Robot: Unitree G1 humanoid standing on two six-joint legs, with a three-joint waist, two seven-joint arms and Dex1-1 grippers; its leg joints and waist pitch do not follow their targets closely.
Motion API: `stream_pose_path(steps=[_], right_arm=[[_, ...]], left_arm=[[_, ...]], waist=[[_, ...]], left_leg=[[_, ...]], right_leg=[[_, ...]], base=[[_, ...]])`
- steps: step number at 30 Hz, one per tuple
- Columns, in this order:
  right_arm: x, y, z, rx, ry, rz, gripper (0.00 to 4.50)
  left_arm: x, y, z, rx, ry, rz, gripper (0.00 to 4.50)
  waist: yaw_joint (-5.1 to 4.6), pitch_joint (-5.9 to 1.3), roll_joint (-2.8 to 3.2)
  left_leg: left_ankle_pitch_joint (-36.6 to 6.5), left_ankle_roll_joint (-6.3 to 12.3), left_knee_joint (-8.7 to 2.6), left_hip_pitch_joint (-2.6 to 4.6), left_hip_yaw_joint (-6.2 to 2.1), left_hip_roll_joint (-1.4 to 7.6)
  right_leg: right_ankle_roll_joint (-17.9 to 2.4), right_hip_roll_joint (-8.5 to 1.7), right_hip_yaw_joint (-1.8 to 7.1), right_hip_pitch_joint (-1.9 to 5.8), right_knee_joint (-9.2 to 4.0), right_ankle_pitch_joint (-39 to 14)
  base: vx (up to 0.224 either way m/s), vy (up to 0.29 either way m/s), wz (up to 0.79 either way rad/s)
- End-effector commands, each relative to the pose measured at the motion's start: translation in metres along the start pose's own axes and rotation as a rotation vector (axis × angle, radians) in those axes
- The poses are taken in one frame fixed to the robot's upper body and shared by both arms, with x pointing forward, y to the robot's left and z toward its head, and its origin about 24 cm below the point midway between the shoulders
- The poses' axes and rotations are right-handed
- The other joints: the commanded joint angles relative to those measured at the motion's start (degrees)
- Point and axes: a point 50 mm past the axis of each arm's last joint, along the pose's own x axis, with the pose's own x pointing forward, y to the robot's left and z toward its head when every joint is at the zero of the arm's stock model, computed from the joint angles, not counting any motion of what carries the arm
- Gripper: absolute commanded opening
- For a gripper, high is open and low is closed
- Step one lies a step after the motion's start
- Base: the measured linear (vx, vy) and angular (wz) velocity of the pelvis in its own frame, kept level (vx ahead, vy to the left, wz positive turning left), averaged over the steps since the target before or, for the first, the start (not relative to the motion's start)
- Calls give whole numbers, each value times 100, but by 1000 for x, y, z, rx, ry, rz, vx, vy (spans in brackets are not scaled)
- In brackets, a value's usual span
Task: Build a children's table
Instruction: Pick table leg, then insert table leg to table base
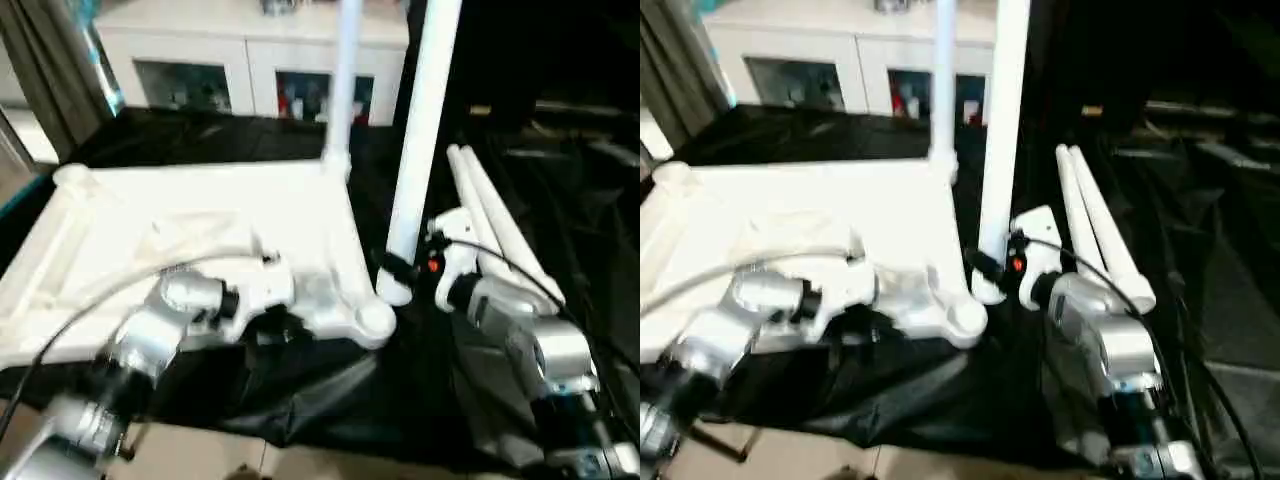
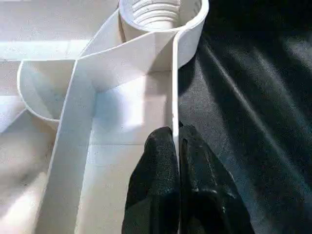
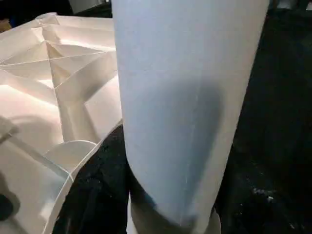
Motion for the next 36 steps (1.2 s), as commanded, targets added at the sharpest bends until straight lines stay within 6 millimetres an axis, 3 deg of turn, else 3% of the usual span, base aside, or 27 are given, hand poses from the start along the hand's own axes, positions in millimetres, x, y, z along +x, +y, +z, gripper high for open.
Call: stream_pose_path(steps=[1, 2, 6, 16, 36], right_arm=[[0, 2, 4, -5, -8, 12, 190], [0, 2, 4, -4, -9, 12, 190], [1, 3, 5, -3, -13, 15, 190], [0, 3, 5, -9, -12, 21, 190], [1, 4, 6, -22, 1, 31, 190]], left_arm=[[-2, 1, 9, 13, -40, 55, 28], [-2, 1, 11, 2, -63, 68, 57], [-6, 0, 15, -10, -85, 88, 80], [-15, 0, 9, -17, -22, 79, 91], [-2, -6, 0, -67, -12, 15, 91]], waist=[[-25, -397, -52], [-22, -413, -39], [-20, -423, -15], [-37, -415, 8], [-43, -427, 19]], left_leg=[[-1551, -129, -463, 123, -26, 132], [-1444, -123, -454, 105, -27, 124], [-1368, -93, -439, 105, -20, 116], [-1562, -156, -450, 120, -29, 103], [-1503, -156, -440, 117, -26, 98]], right_leg=[[-901, -336, 250, 230, -456, -1979], [-928, -333, 251, 248, -428, -1778], [-1019, -317, 249, 247, -416, -1525], [-934, -301, 244, 235, -438, -1724], [-975, -294, 245, 246, -432, -1552]], base=[[0, 0, 0], [0, 0, 0], [0, 0, 0], [0, 0, 0], [0, 0, 0]])
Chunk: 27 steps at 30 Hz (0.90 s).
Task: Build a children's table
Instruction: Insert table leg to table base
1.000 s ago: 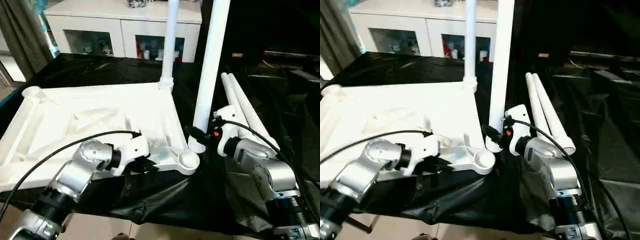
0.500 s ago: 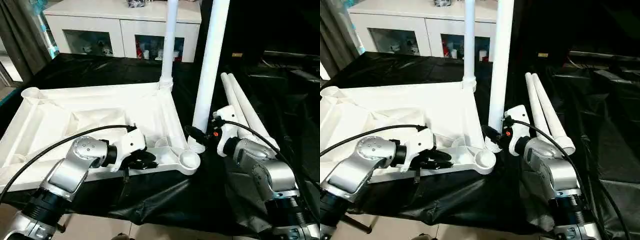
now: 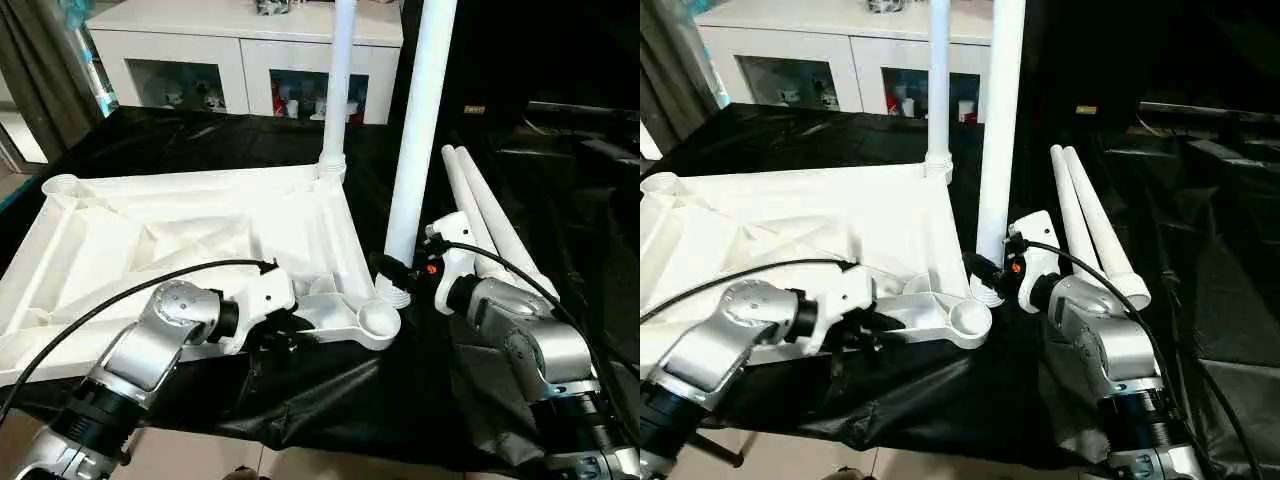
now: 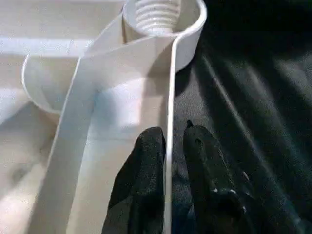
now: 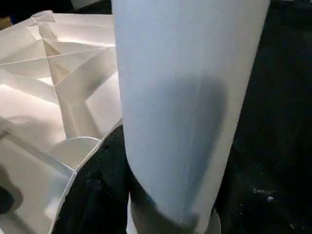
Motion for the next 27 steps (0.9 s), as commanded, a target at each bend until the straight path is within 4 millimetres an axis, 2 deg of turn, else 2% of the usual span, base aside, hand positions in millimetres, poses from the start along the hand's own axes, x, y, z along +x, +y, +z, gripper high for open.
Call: stream_pose_path(steps=[1, 17, 19, 22, 25, 27], right_arm=[[1, 3, 8, -28, -14, 13, 190], [1, 4, 11, -32, -14, 27, 190], [1, 4, 11, -34, -14, 29, 190], [0, 6, 13, -33, -15, 45, 190], [-1, 7, 14, -25, -18, 67, 190], [-2, 9, 17, -18, -20, 105, 190]], left_arm=[[1, 2, -1, 4, 12, 4, 91], [5, 2, -1, -10, -20, -13, 91], [6, 2, -2, -14, -18, -13, 57], [6, 2, -4, -29, -21, -10, 53], [5, 3, -5, -43, -19, -7, 15], [4, 7, -6, -54, -21, 20, 15]], waist=[[-24, -429, 16], [-27, -429, 12], [-32, -429, 5], [-30, -429, 10], [-28, -430, 9], [-27, -428, -1]], left_leg=[[-1496, -159, -437, 120, -26, 100], [-1493, -144, -434, 121, -23, 102], [-1491, -143, -433, 118, -22, 101], [-1483, -136, -432, 123, -21, 101], [-1463, -134, -433, 122, -22, 104], [-1472, -115, -428, 124, -16, 95]], right_leg=[[-964, -300, 245, 251, -431, -1543], [-995, -304, 245, 255, -430, -1521], [-987, -301, 245, 256, -429, -1528], [-986, -300, 246, 254, -429, -1538], [-987, -300, 246, 256, -427, -1504], [-980, -294, 246, 259, -431, -1522]], base=[[0, 0, 0], [0, 0, 0], [0, 0, 0], [0, 0, 0], [0, 0, 0], [0, 0, 0]])
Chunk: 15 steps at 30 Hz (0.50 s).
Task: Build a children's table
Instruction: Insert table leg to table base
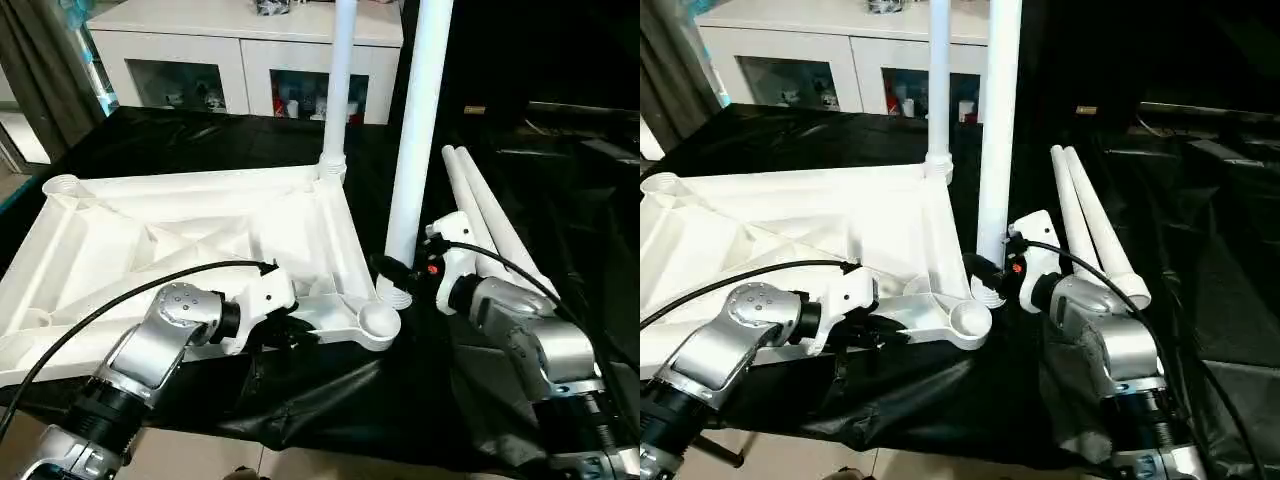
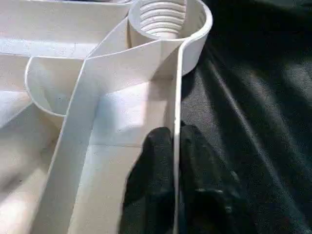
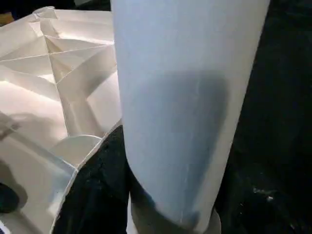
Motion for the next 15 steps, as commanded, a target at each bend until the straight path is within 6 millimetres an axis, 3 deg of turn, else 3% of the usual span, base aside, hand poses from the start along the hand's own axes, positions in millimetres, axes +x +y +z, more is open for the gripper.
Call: stream_pose_path(steps=[1, 6, 10, 11, 13, 14, 15], right_arm=[[1, 10, 15, -9, -35, 107, 190], [0, 11, 22, -6, -47, 144, 189], [3, 9, 27, -1, -58, 127, 189], [7, 10, 29, 7, -63, 129, 189], [9, 10, 30, 8, -62, 132, 189], [14, 12, 29, 6, -53, 143, 189], [16, 12, 28, 2, -47, 144, 189]], left_arm=[[-1, 7, -3, -32, 2, 53, 10], [-3, 12, -4, -51, 7, 100, 0], [-4, 17, -7, -70, 20, 154, 0], [-3, 21, -4, -102, 1, 193, 0], [-2, 23, -2, -108, -11, 203, 0], [-1, 25, 2, -110, -26, 212, 0], [-1, 25, 3, -109, -28, 208, 0]], waist=[[-22, -430, -4], [-56, -388, -16], [-110, -387, -31], [-139, -387, -94], [-162, -386, -70], [-169, -388, -115], [-167, -392, -115]], left_leg=[[-1442, -105, -428, 123, -20, 101], [-1756, -125, -451, 122, -38, 91], [-1817, -164, -448, 135, -44, 83], [-1783, -146, -445, 121, -40, 79], [-1740, -135, -442, 115, -49, 76], [-1712, -119, -439, 103, -46, 75], [-1661, -102, -437, 107, -45, 76]], right_leg=[[-972, -297, 246, 267, -425, -1502], [-827, -313, 231, 256, -488, -2139], [-772, -313, 226, 245, -512, -2358], [-762, -315, 223, 252, -511, -2386], [-743, -323, 213, 251, -519, -2476], [-709, -327, 214, 261, -530, -2492], [-715, -329, 219, 254, -526, -2466]], base=[[0, 0, 0], [0, 0, 0], [0, 0, 0], [0, 0, 0], [0, 0, 0], [0, 0, 0], [0, 0, 0]])
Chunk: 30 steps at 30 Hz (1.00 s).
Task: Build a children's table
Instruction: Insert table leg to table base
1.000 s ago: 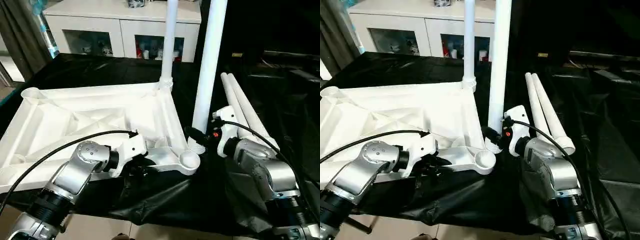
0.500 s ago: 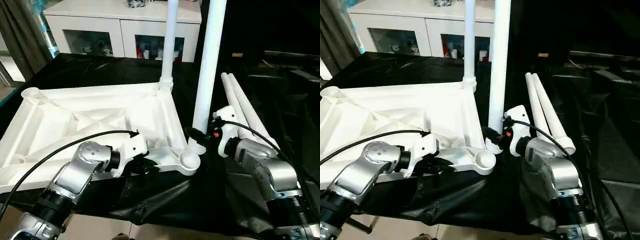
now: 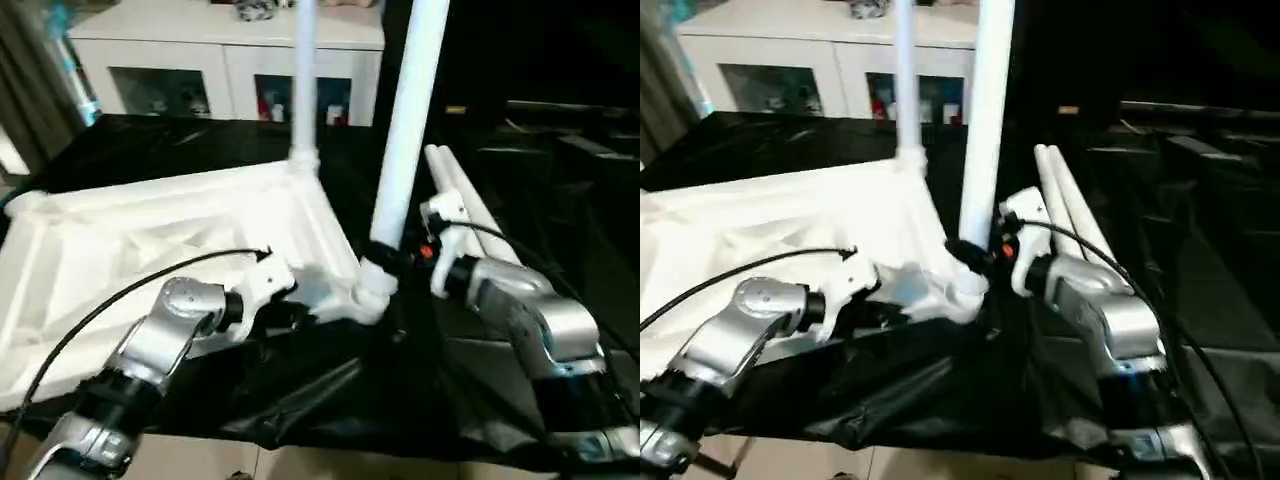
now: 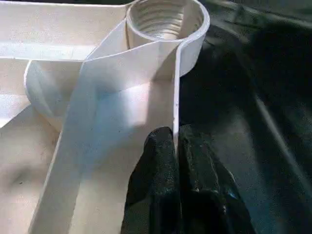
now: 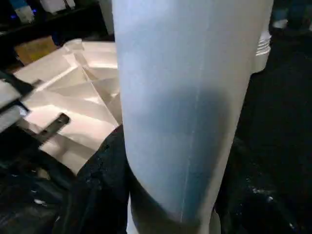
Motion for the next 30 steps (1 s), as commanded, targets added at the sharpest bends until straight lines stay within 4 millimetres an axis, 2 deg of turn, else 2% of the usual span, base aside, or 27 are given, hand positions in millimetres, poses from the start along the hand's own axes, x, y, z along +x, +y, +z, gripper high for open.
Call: stream_pose_path(steps=[1, 7, 9, 14, 19, 23, 27, 28, 29, 30], right_arm=[[4, 0, 2, -18, 10, 2, 189], [14, -6, -6, -33, 46, -6, 189], [19, -8, -7, -28, 47, -14, 189], [27, -10, -11, -20, 60, -10, 189], [29, -11, -12, -19, 66, -4, 189], [26, -14, -17, 9, 62, -12, 189], [18, -20, -31, 91, 45, -41, 189], [16, -21, -36, 111, 41, -52, 189], [14, -22, -40, 128, 38, -62, 189], [12, -23, -48, 154, 35, -80, 189]], left_arm=[[-4, 7, 4, -17, -22, 47, 0], [-2, 5, 8, 11, -38, 5, 0], [-3, 4, 8, 23, -30, -7, 0], [-7, 6, 7, 28, -23, -8, 0], [-8, 6, 7, 31, -21, -9, 0], [-8, 7, 8, 28, -24, -4, 0], [-8, 8, 10, 22, -36, 7, 0], [-8, 9, 10, 21, -37, 10, 0], [-8, 10, 11, 21, -38, 13, 0], [-8, 12, 12, 20, -40, 21, 0]], waist=[[33, -397, -86], [46, -412, -80], [47, -411, -80], [36, -406, -106], [24, -397, -96], [21, -406, -110], [33, -405, -116], [62, -407, 38], [30, -411, -41], [48, -409, -48]], left_leg=[[-1619, -97, -430, 55, -45, 78], [-1378, -32, -418, 51, -15, 89], [-1371, -34, -421, 50, -16, 88], [-1418, -43, -431, 51, -19, 92], [-1598, -99, -444, 78, -27, 105], [-1548, -91, -439, 72, -19, 100], [-1540, -71, -439, 70, -18, 105], [-1580, -109, -443, 83, -43, 102], [-1638, -112, -443, 79, -24, 101], [-1676, -107, -445, 86, -21, 96]], right_leg=[[-766, -333, 222, 229, -523, -2393], [-1021, -318, 237, 234, -462, -1757], [-1051, -325, 236, 237, -458, -1759], [-1039, -326, 230, 249, -454, -1827], [-998, -326, 233, 227, -474, -1979], [-1042, -323, 241, 236, -461, -1819], [-1041, -329, 241, 237, -465, -1852], [-1063, -338, 239, 232, -446, -1829], [-1080, -316, 236, 232, -477, -1734], [-1104, -318, 235, 233, -478, -1728]], base=[[0, 0, 0], [0, 0, 0], [0, 0, 0], [0, 0, 0], [0, 0, 0], [0, 0, 0], [0, 0, 0], [0, 0, 0], [0, 0, 0], [0, 0, 0]])
